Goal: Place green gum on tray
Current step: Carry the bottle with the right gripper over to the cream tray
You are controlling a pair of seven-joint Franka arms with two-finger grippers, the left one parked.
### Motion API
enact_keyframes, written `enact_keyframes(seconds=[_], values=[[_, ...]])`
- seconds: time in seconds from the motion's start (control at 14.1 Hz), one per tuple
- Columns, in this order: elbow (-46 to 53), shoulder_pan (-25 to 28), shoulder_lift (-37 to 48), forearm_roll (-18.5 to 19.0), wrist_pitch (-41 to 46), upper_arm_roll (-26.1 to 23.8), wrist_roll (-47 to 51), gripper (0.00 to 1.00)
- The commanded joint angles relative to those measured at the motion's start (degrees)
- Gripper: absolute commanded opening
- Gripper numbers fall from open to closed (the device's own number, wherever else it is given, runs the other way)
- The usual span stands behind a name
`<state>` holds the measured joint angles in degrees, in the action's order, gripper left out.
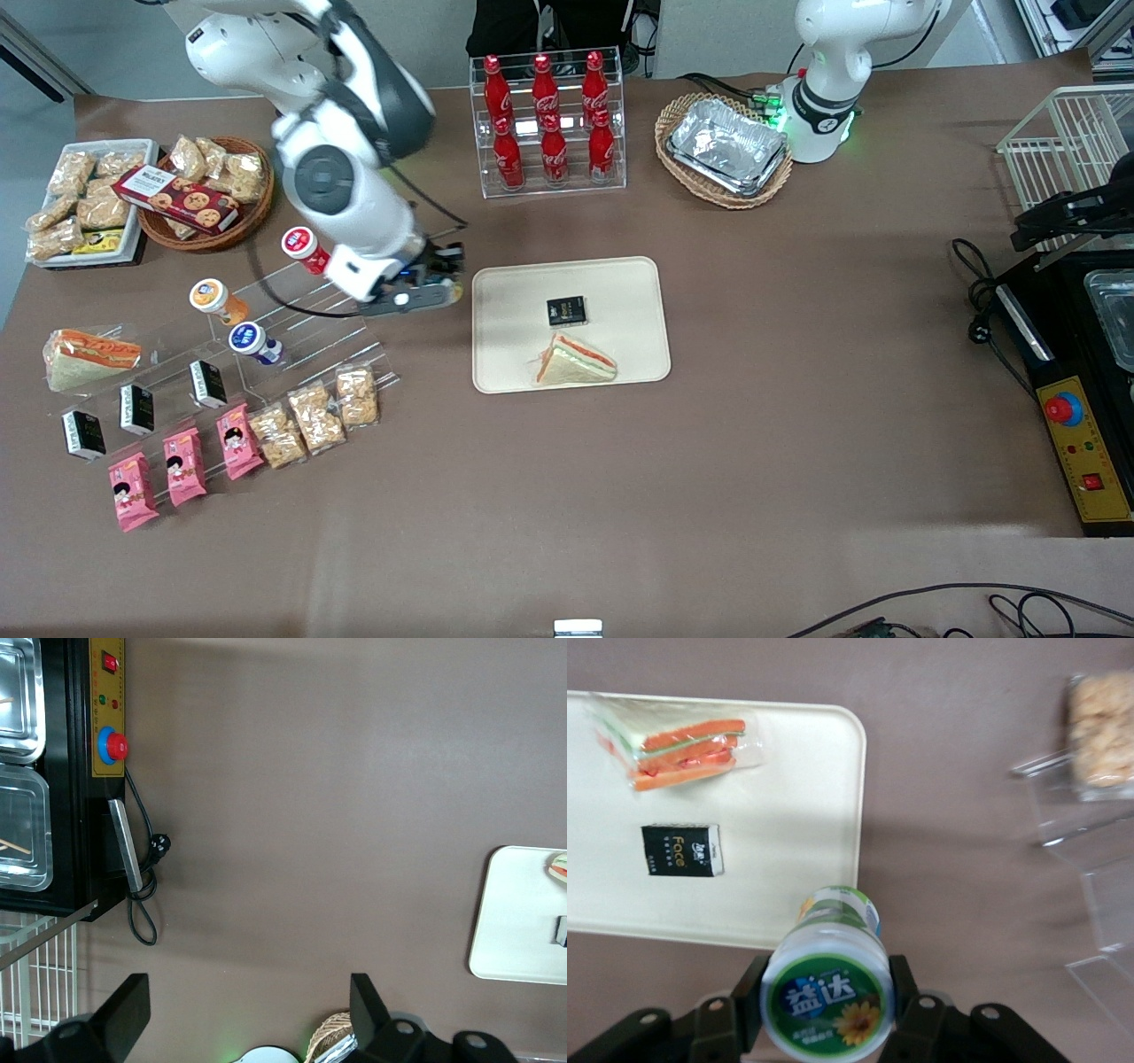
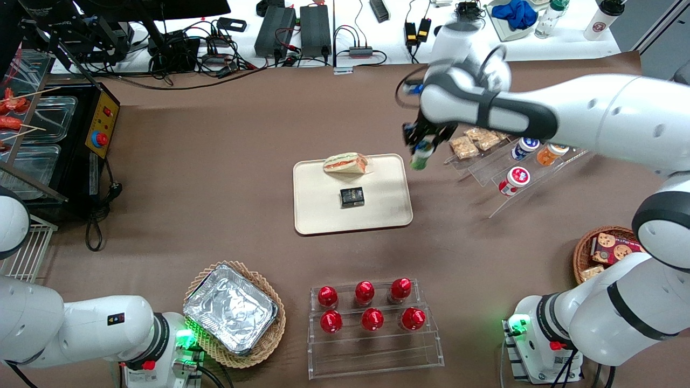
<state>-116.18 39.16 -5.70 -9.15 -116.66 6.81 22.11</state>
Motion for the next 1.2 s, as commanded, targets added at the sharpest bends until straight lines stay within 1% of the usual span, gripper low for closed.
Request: enact_keyframes(seconds=[0.0,0.28,0.35,0.64,0.85,0.92,0.99,1.06,1.13], values=[[-5.6,3.9,-2.7,-1.1,-10.8,0.7,4.1,0.29],[-9.5,7.0,-7.2,-1.1,-19.7,0.7,5.7,0.29],[-10.1,7.1,-8.4,-1.1,-22.0,0.7,5.7,0.29],[-10.6,7.8,-11.4,-1.5,-26.3,0.5,5.9,0.29],[-10.6,7.9,-12.1,-2.4,-27.1,0.3,5.9,0.31],[-10.5,7.9,-12.1,-3.1,-27.1,0.3,5.9,0.46],[-10.4,8.0,-12.6,-4.7,-27.1,0.3,6.0,0.85],[-10.4,8.3,-12.9,-6.3,-27.0,0.4,5.9,0.97],[-10.4,8.2,-12.9,-6.4,-27.0,0.4,5.9,0.99]])
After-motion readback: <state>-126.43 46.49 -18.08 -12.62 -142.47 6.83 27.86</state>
